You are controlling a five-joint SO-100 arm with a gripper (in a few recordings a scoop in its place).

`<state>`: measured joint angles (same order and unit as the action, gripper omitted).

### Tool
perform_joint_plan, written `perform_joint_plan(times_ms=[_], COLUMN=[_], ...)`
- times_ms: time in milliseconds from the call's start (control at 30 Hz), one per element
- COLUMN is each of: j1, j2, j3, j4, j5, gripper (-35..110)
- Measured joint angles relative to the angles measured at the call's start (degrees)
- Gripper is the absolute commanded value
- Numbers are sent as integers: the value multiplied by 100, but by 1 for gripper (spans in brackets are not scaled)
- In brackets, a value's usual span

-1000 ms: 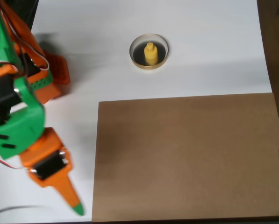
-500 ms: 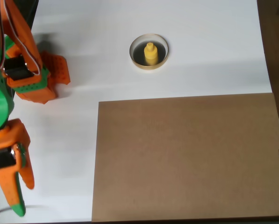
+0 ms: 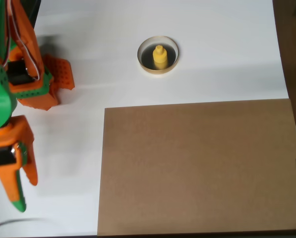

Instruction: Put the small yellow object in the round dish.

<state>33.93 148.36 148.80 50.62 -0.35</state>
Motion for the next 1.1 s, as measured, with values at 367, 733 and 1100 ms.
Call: perform_joint_plan(times_ms=[367, 733, 1100], j1=[-158, -53, 255], j2=[2083, 3674, 4025], j3=[976, 1696, 1881], j4=[387, 984, 1116], j5=[0, 18, 193], gripper=[25, 22, 9])
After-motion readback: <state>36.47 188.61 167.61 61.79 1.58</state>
